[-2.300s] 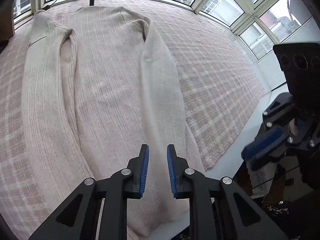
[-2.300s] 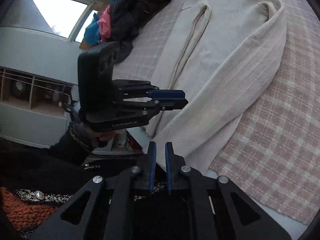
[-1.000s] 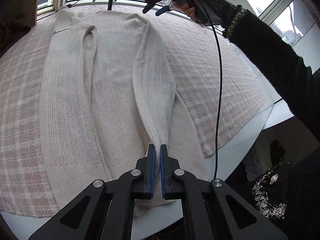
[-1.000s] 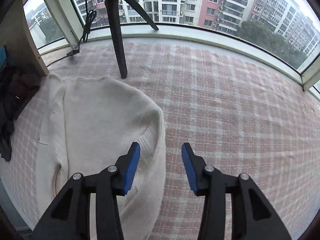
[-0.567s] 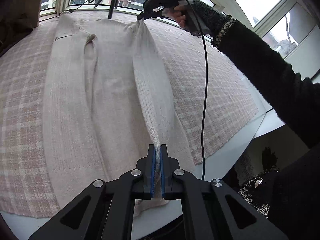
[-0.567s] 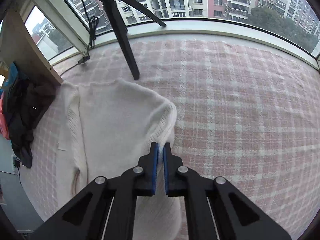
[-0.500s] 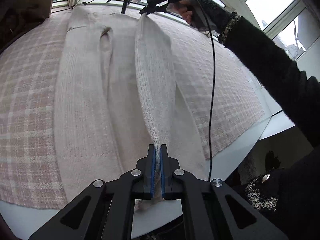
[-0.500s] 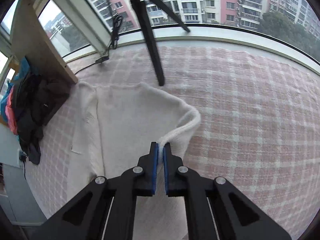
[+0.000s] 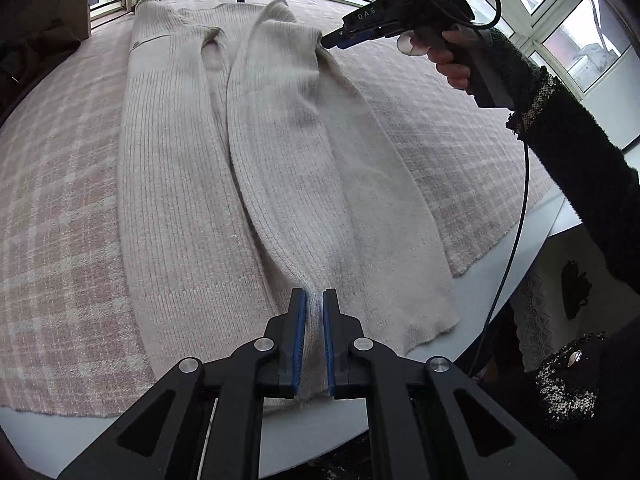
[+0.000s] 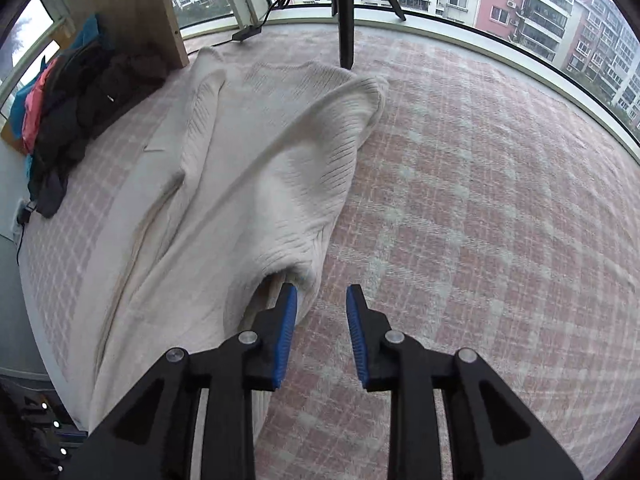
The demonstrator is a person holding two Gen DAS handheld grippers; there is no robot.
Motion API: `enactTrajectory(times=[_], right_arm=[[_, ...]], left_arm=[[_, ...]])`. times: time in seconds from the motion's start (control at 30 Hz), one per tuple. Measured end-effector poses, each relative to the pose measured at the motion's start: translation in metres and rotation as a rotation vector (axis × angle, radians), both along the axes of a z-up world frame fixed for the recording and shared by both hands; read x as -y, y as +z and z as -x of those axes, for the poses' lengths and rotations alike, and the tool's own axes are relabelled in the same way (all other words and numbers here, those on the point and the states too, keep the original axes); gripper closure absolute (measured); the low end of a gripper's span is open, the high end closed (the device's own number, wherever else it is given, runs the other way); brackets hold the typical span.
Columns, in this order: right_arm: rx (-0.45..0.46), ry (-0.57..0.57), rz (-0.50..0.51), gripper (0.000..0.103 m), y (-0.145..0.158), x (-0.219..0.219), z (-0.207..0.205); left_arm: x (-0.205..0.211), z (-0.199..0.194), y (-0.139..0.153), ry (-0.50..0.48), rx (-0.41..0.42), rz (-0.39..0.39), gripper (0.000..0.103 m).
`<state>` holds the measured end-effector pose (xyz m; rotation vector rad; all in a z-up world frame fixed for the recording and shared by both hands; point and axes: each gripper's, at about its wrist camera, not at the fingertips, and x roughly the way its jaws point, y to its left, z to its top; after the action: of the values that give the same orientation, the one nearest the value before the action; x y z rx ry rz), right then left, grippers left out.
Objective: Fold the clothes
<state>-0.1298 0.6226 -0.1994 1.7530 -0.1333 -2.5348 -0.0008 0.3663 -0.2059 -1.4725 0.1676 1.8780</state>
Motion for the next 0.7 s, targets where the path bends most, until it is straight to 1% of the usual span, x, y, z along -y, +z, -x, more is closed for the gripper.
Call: enactTrajectory(times=[0.03,0.07,0.13,0.17,0.2,0.23,0.3,0.33,0.37,0.4,0.47,0.53,0.6,0.67,0.7], right_arm=[[0.000,0.008,-0.018,0.068,-0.005,0.005,0.002],[0.003,0.016,-0.031,0.065,-0.010,0.009,0.006],[0.010,0.019,-0.053,0.065,-0.017,0.012,0.013],[0.009,0.012,-0.039,0.069,-0.018,0.009,0.014],[0.007,-0.005,-0.003,0.094,-0.017,0.003,0.012],[0.009,-0.028,0.026,0.096,-0.017,-0.006,0.010],[0.032,-0.113,0.044,0.095,-0.019,-0.031,0.004],[0.041,-0.143,0.049,0.093,-0.020,-0.040,0.001],[0.042,-0.136,0.039,0.090,-0.020,-0.040,0.000],[0.035,-0.125,0.026,0.088,-0.018,-0.038,-0.002],[-0.013,-0.076,-0.019,0.083,-0.009,-0.025,-0.005],[-0.035,-0.036,-0.085,0.079,-0.004,-0.012,-0.005],[-0.044,-0.001,-0.148,0.079,-0.004,-0.004,-0.004],[-0.041,0.011,-0.172,0.079,-0.008,0.000,-0.001],[-0.026,-0.002,-0.157,0.080,-0.010,-0.003,0.000]], left_arm=[[0.002,0.001,0.000,0.005,0.006,-0.002,0.096],[0.003,0.002,-0.001,0.005,0.006,0.002,0.096],[0.005,0.001,-0.001,0.003,-0.002,0.015,0.096],[0.006,0.001,0.001,0.005,-0.005,0.016,0.096],[0.008,0.000,0.004,0.009,-0.008,0.015,0.096],[0.009,-0.001,0.008,0.011,-0.008,0.002,0.096],[0.000,-0.004,0.014,-0.010,-0.014,-0.020,0.096],[-0.007,-0.006,0.016,-0.030,-0.022,-0.027,0.096],[-0.016,-0.009,0.017,-0.061,-0.027,-0.027,0.094],[-0.020,-0.011,0.019,-0.073,-0.039,-0.023,0.088],[-0.021,-0.012,0.027,-0.076,-0.071,-0.010,0.084],[-0.023,-0.013,0.034,-0.078,-0.102,0.002,0.085],[-0.025,-0.014,0.042,-0.081,-0.134,0.015,0.084],[-0.026,-0.016,0.049,-0.084,-0.165,0.027,0.082],[-0.027,-0.016,0.053,-0.086,-0.181,0.033,0.082]])
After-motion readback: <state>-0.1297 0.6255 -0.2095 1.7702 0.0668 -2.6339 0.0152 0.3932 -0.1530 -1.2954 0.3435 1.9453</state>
